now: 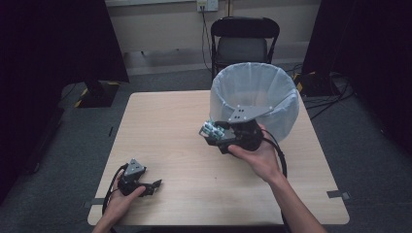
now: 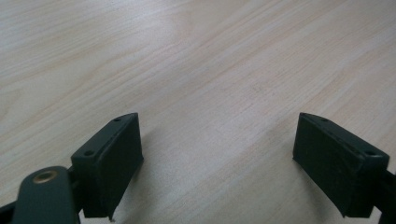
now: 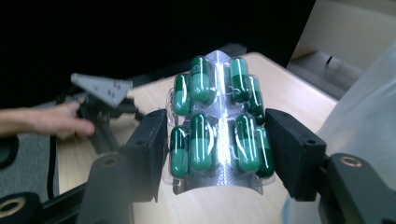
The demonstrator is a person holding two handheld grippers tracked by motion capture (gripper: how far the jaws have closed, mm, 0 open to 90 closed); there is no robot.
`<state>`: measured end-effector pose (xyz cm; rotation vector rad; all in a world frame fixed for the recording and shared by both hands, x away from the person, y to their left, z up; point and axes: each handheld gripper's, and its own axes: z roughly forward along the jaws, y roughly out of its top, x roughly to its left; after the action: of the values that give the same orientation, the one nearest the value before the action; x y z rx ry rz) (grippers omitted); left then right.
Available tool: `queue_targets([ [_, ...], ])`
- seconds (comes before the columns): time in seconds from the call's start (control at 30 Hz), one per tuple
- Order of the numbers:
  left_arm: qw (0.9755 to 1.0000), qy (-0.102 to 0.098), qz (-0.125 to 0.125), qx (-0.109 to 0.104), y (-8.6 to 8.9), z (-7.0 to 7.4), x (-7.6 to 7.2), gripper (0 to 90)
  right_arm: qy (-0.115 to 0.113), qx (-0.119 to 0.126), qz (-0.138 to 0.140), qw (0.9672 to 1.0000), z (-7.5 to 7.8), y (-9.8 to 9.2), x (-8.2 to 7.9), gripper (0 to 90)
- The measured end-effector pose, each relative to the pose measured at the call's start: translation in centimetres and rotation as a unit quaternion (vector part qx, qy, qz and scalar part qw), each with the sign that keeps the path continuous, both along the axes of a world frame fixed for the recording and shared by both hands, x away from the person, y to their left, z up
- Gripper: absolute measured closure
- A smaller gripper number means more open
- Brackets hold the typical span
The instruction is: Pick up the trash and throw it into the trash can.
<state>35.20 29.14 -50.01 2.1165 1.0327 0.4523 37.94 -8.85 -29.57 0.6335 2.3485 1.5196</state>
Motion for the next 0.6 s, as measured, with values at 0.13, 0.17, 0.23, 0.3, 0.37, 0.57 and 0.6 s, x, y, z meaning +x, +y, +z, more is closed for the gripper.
queue_targets([
  [0.13, 1.0, 0.0, -0.001, 0.001, 0.0, 0.0, 0.0, 15.2, -0.009, 0.014, -0.005, 0.9998, 1.9, -0.9, 0.6, 42.1],
  [0.17, 1.0, 0.0, -0.001, 0.001, 0.0, 0.0, 0.0, 15.2, -0.011, 0.017, -0.005, 0.9998, 2.3, -1.0, 0.8, 42.2],
  [0.23, 1.0, 0.0, 0.0, 0.0, 0.0, 0.0, 0.0, 15.2, -0.015, 0.025, -0.013, 0.9995, 3.3, -1.6, 1.3, 42.4],
  [0.3, 1.0, 0.0, 0.0, 0.0, 0.0, 0.0, 0.0, 15.2, -0.018, 0.027, -0.023, 0.9992, 4.0, -2.1, 1.8, 42.5],
  [0.37, 1.0, 0.0, 0.0, 0.0, 0.0, 0.0, 0.0, 15.2, -0.015, 0.028, -0.028, 0.9991, 4.5, -2.4, 2.1, 42.5],
  [0.57, 1.0, 0.0, -0.001, 0.002, 0.0, 0.0, 0.0, 15.2, -0.011, 0.018, -0.055, 0.9983, 5.5, -3.4, 3.7, 42.7],
  [0.6, 1.0, 0.0, 0.0, 0.0, 0.0, 0.0, 0.0, 15.2, -0.01, 0.018, -0.063, 0.9978, 5.7, -3.6, 4.1, 42.7],
])
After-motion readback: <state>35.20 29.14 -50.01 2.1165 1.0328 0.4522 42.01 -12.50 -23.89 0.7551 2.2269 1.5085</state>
